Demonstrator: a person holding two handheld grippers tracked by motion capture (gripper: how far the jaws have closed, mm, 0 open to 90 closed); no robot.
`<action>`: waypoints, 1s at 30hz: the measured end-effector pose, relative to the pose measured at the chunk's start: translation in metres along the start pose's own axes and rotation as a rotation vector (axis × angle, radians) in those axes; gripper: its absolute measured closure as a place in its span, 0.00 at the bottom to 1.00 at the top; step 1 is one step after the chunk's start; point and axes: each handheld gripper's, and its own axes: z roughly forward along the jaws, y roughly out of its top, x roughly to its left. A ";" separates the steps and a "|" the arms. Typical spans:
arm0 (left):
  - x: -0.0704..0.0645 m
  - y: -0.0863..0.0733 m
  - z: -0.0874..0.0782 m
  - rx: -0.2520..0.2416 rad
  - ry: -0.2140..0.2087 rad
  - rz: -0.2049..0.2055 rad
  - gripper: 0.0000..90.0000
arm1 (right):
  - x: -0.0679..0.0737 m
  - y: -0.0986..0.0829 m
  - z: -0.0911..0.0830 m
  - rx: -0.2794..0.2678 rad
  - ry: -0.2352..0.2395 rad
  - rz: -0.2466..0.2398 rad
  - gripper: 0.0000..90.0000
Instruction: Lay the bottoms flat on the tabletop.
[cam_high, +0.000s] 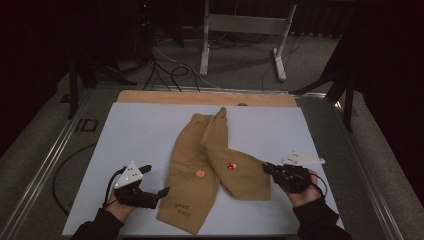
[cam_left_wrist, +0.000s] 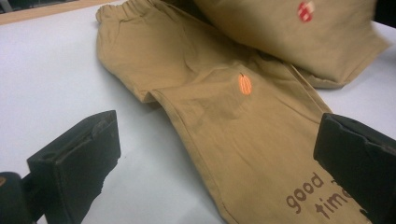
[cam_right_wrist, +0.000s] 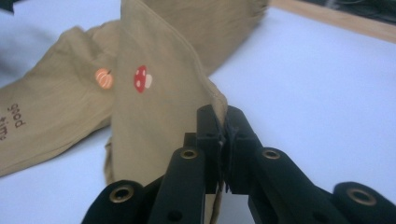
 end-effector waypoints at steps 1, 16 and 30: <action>0.000 0.000 0.000 0.000 0.001 -0.001 0.02 | -0.002 -0.003 -0.007 -0.011 -0.016 0.013 0.96; 0.000 0.002 0.004 0.014 0.002 0.005 0.02 | -0.009 -0.029 -0.055 -0.104 -0.136 0.129 0.44; 0.017 0.035 0.016 0.013 -0.013 0.029 0.02 | -0.029 0.012 -0.008 -0.106 0.006 0.039 0.15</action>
